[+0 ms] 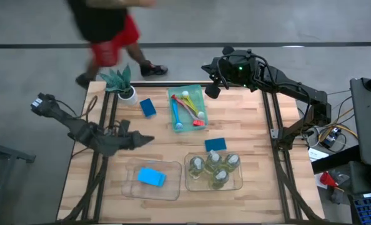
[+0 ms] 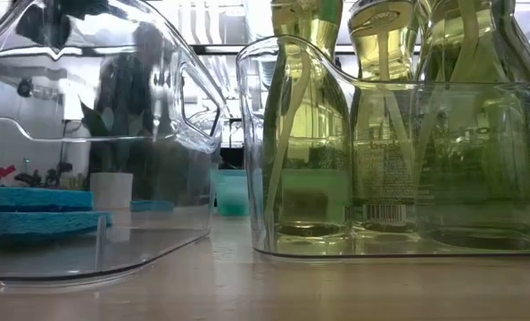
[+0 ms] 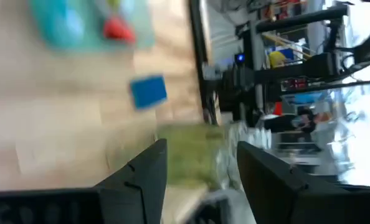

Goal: Pick & Place Kitchen Sink Supplies
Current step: Put the blue sponge into the left transparent bin

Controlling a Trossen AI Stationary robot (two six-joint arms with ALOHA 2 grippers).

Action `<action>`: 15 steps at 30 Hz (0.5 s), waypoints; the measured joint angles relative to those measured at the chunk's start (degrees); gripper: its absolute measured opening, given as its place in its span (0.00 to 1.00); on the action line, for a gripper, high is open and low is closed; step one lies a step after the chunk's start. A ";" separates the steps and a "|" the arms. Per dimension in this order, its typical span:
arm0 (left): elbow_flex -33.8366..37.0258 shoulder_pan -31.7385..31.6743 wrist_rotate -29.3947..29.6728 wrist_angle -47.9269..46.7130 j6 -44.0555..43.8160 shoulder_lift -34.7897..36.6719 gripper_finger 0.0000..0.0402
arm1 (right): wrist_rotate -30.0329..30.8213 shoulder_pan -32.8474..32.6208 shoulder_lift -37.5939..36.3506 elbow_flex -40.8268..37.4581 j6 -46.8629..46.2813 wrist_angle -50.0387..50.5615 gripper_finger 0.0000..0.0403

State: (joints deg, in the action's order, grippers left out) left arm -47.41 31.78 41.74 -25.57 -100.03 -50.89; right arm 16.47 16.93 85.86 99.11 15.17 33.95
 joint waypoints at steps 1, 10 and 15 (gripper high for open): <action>-0.25 -1.17 0.52 0.01 3.64 0.35 0.46 | 0.00 0.00 0.00 0.00 0.01 0.00 0.02; -4.57 -16.76 -12.54 -2.61 40.75 -2.59 0.46 | 0.02 -0.02 0.00 0.00 -0.12 -0.07 0.02; -5.31 -24.17 -13.68 -7.47 58.76 -4.81 0.46 | 0.04 -0.02 -0.01 0.00 -1.08 0.20 0.02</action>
State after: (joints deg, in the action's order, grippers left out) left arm -52.72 7.61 28.07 -33.04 -41.27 -55.70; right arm 16.51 16.91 85.86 99.11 14.09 34.15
